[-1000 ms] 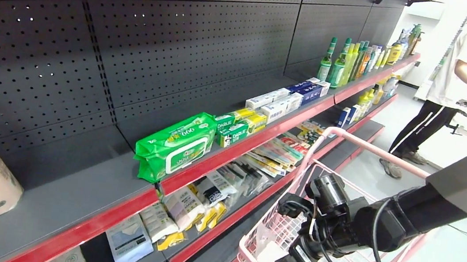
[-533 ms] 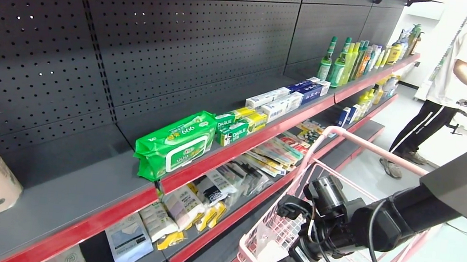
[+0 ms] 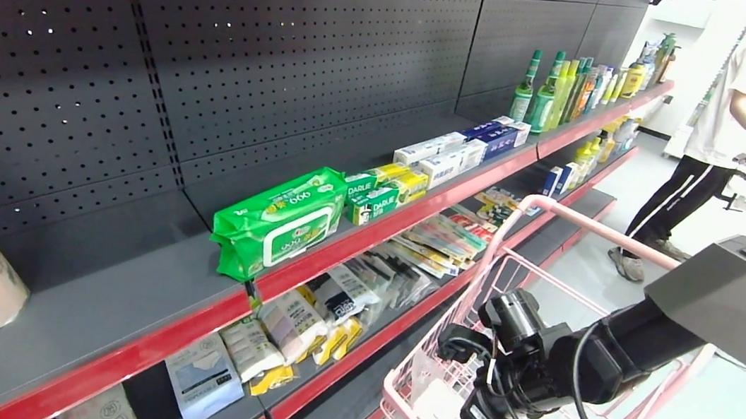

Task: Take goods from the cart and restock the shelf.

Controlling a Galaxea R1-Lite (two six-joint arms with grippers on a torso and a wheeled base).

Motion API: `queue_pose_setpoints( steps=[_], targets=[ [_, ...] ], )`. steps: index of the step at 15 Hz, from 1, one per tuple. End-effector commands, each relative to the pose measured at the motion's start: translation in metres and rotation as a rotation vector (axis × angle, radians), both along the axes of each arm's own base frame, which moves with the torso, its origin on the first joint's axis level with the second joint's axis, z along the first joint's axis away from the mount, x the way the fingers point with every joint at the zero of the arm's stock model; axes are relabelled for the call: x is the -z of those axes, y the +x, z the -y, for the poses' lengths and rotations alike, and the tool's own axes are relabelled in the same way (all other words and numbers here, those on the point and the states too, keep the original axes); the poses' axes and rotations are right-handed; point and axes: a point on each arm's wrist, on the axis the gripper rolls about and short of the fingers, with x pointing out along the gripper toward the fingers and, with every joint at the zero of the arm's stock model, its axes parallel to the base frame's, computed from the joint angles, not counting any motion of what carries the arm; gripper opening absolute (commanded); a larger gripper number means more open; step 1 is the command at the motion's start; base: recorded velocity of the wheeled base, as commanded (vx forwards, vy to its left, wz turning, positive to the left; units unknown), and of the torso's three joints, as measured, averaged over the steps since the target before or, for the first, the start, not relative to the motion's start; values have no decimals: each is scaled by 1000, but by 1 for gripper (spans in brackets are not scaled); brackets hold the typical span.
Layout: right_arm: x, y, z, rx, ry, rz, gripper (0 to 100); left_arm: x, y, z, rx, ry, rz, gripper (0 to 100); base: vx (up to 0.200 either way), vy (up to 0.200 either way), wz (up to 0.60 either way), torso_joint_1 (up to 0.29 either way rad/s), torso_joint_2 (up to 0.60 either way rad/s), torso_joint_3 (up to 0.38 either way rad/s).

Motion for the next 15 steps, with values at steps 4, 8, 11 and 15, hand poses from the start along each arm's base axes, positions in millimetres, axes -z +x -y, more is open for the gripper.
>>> queue_pose_setpoints(
  steps=[4,8,11,15],
  targets=[
    [7,-1,-2,-7,-7,-20,100,0,0,0,0,0,0,100,0,0,0,-86,185,109],
    [13,5,-8,-13,-8,-17,100,0,0,0,0,0,0,100,0,0,0,-85,206,114],
    [19,11,-11,-10,-9,-17,100,0,0,0,0,0,0,100,0,0,0,0,0,0],
    [28,14,-10,-2,-22,-33,100,0,0,0,0,-3,0,100,0,0,0,0,0,0]
  ],
)
